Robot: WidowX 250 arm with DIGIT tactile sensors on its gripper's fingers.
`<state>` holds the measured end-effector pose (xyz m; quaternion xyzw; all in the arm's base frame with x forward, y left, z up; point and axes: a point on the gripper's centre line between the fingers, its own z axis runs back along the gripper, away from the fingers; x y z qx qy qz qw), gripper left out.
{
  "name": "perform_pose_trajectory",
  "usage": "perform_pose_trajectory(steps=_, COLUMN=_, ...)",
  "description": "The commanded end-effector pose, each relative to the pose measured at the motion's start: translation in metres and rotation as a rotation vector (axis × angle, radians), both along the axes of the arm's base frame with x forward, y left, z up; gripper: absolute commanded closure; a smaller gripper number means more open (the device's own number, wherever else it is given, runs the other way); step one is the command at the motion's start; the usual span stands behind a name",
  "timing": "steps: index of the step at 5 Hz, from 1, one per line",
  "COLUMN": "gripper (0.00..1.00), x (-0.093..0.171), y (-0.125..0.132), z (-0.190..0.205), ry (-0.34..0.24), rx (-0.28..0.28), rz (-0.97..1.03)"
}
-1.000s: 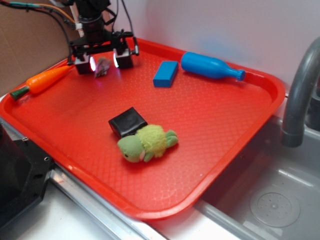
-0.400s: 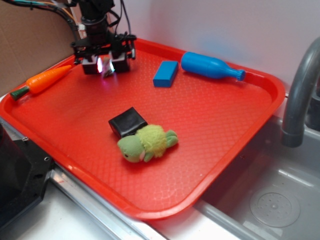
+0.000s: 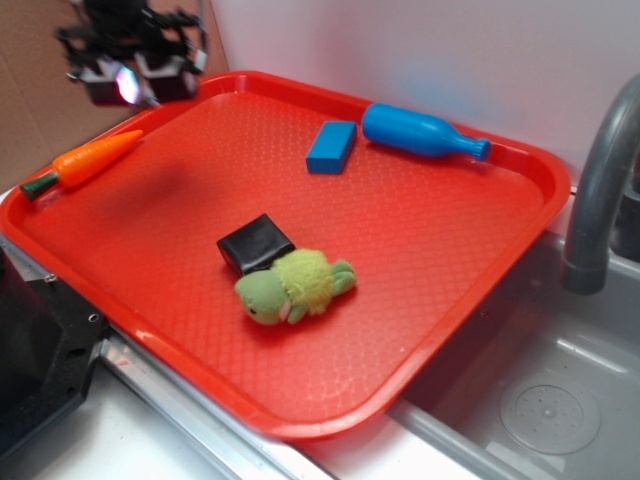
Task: Grab the wood chip.
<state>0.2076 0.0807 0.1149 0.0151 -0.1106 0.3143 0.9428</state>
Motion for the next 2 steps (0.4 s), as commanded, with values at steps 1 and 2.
perform_pose_trajectory(steps=1, gripper=1.0, x=-0.0295, y=-0.0311, z=0.0844, ry=-0.007, rx=-0.072, rz=-0.124)
perform_pose_trajectory(steps=2, gripper=1.0, x=-0.0306, y=-0.0405, z=0.0933, ry=0.016, rx=-0.169, rz=-0.161)
